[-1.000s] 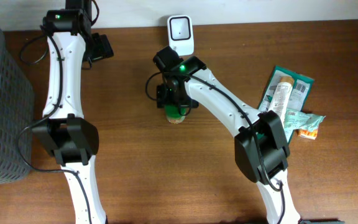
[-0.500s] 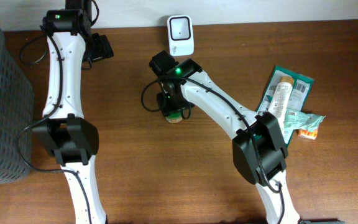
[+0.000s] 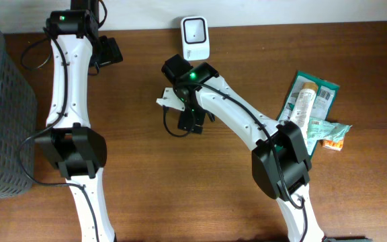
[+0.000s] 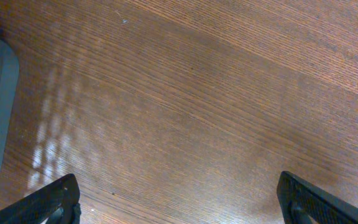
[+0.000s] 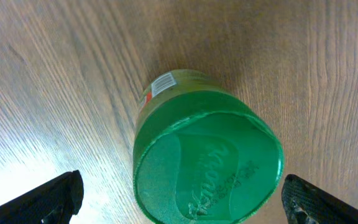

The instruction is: Scan the item barcode

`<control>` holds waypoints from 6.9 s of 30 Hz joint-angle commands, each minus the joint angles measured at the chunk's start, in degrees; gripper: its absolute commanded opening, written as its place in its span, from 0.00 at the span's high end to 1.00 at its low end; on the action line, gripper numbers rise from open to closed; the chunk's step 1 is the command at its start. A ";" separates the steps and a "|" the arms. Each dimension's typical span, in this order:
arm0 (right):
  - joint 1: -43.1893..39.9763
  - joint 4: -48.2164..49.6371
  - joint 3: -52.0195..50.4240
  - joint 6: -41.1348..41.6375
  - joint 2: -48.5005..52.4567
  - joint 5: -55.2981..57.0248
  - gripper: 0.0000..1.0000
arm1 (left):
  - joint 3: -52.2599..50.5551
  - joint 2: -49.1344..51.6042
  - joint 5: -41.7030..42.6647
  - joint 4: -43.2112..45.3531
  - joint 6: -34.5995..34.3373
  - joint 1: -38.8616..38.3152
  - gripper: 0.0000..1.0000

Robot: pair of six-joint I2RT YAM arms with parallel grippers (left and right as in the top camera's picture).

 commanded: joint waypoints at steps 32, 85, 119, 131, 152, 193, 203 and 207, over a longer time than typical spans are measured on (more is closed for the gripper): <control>-4.44 5.90 -0.68 44.35 -0.17 -11.21 0.07 | 0.44 -0.13 -1.03 -0.09 0.04 0.26 0.01; -12.24 -2.40 7.13 25.11 -10.40 -19.63 0.40 | 0.44 -0.13 -1.01 -0.09 0.04 0.31 0.01; -5.18 -4.63 12.57 36.28 1.95 -5.25 0.02 | 0.44 -0.13 -1.03 -0.09 0.04 0.31 0.01; -5.18 -3.56 12.33 72.85 5.20 -1.03 0.06 | 0.44 -0.13 -1.01 -0.09 0.04 0.31 0.01; -5.22 -4.26 12.35 63.01 9.88 -3.61 0.31 | 0.44 -0.13 -1.03 -0.09 0.04 0.31 0.01; -12.74 23.21 34.16 22.14 9.20 -1.68 0.51 | 0.44 -0.13 -1.03 -0.09 0.04 0.31 0.01; -13.99 46.18 34.05 -7.67 19.61 2.05 0.50 | 0.44 -0.13 -1.03 -0.09 0.04 0.31 0.01; -14.80 48.59 34.05 -9.79 21.20 2.91 0.50 | 0.44 -0.13 -1.01 -0.09 0.04 0.31 0.01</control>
